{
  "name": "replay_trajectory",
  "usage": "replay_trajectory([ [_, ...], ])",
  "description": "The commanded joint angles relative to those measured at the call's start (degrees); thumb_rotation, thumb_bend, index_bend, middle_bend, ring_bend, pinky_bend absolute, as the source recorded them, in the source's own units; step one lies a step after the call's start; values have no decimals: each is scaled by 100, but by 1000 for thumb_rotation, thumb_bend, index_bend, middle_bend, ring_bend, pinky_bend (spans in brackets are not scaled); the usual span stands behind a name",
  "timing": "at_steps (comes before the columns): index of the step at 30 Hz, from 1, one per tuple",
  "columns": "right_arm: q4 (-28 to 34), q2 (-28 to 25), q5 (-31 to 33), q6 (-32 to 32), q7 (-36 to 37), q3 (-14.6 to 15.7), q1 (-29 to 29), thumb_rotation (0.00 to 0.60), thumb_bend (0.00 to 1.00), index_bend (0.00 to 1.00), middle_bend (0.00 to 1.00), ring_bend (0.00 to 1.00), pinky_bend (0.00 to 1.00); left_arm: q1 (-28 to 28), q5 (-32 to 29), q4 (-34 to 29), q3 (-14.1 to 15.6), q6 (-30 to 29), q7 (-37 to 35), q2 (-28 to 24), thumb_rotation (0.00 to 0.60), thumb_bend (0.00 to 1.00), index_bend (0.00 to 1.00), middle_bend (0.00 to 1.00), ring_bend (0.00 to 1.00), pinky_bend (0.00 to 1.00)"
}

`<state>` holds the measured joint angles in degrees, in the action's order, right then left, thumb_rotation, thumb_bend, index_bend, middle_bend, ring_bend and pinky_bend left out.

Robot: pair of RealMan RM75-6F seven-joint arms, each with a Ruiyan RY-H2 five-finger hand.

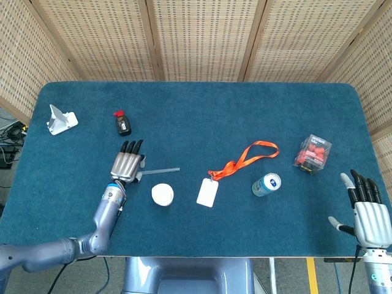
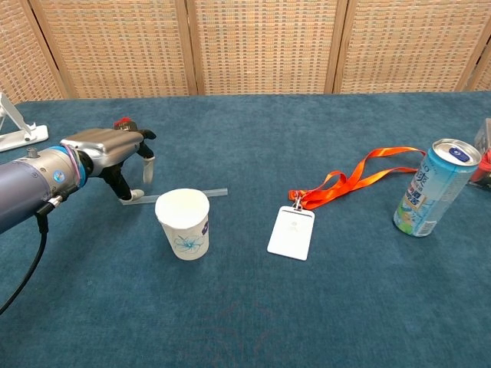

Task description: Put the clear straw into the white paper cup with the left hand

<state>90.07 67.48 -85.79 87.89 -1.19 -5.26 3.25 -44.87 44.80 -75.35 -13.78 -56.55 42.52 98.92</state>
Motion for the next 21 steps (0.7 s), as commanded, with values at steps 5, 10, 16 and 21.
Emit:
replay_trajectory([
  [5, -9, 12, -66, 42, 17, 14, -2, 600, 71, 83, 0, 0, 0, -117, -228, 151, 38, 53, 86, 94, 600, 354, 512, 0, 0, 0],
  [10, -10, 15, -56, 25, 12, 17, 1, 600, 71, 84, 0, 0, 0, -212, -379, 260, 82, 94, 186, 188, 600, 354, 513, 0, 0, 0],
  [16, -9, 6, -49, 25, 37, 13, 1, 600, 71, 84, 0, 0, 0, -302, -520, 357, 105, 97, 248, 280, 600, 354, 513, 0, 0, 0],
  [21, -3, -2, -48, 29, 64, 10, -1, 600, 71, 84, 0, 0, 0, -331, -565, 411, 163, 59, 296, 316, 600, 354, 517, 0, 0, 0],
])
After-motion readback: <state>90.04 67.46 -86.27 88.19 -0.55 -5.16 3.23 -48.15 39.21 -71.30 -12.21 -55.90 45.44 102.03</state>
